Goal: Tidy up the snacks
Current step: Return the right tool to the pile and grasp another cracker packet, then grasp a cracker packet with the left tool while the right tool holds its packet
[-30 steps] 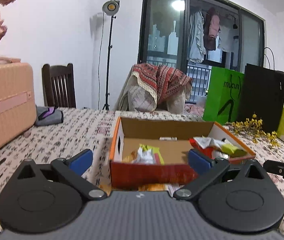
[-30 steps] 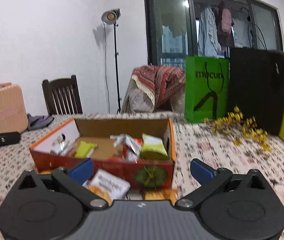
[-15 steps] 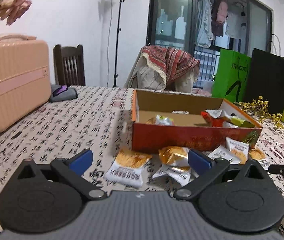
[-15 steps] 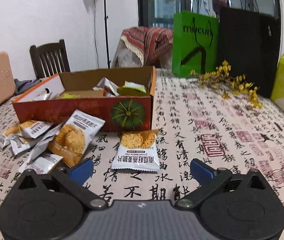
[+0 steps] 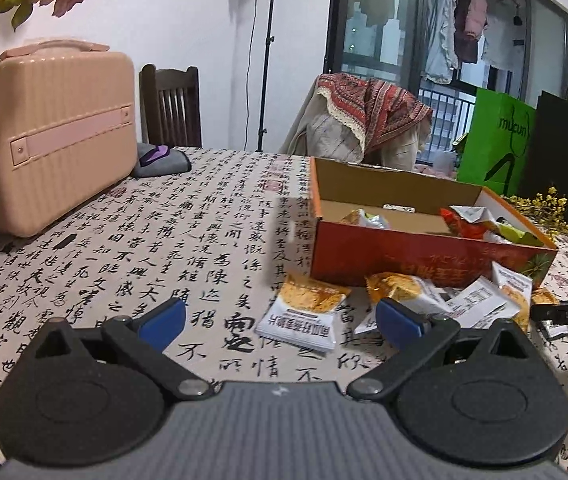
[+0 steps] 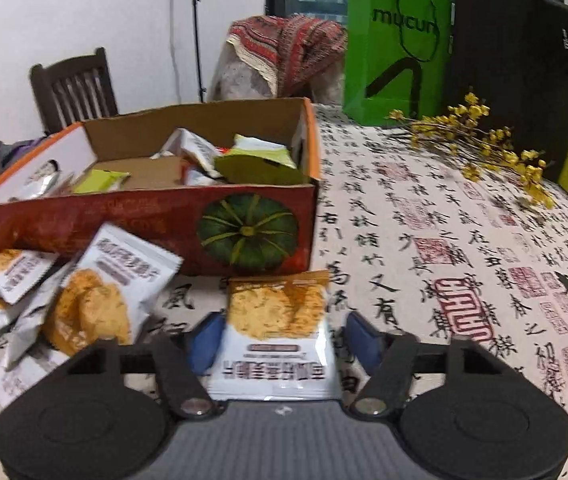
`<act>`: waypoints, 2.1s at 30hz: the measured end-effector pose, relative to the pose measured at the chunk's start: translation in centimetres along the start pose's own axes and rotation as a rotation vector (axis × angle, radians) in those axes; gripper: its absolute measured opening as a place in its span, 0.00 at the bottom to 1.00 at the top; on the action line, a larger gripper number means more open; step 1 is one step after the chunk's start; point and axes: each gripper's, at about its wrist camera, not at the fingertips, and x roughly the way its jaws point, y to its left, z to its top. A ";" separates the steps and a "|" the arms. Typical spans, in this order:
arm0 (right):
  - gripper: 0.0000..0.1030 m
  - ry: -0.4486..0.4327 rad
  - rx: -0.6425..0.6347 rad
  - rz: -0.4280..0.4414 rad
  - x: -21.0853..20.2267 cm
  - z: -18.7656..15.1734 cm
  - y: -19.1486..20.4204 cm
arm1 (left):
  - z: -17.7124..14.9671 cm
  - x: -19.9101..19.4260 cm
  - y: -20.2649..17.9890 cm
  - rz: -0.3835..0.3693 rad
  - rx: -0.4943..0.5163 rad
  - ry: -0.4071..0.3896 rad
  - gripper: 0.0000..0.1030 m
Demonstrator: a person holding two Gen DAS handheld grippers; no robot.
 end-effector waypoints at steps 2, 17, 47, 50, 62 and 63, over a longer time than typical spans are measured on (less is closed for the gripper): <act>0.41 -0.016 -0.009 -0.003 -0.4 -0.2 0.2 | 0.0 0.3 0.2 0.007 0.001 0.011 1.00; 0.38 -0.261 0.139 0.021 -4.0 -1.3 -2.6 | 1.4 6.9 -1.4 0.034 0.120 0.132 1.00; 0.38 -0.353 0.101 0.011 -5.5 -2.3 -1.9 | 0.6 11.4 -1.4 -0.018 0.117 0.210 0.93; 0.38 -0.352 0.107 0.006 -5.4 -2.3 -2.0 | 0.5 10.9 -1.7 -0.036 0.131 0.185 0.73; 0.38 -0.337 0.052 0.018 -5.1 -2.0 -1.1 | 0.5 7.7 -2.2 -0.053 0.135 0.076 0.46; 0.38 -0.346 0.043 0.015 -5.4 -2.0 -0.9 | 0.5 7.3 -2.2 -0.050 0.133 0.065 0.46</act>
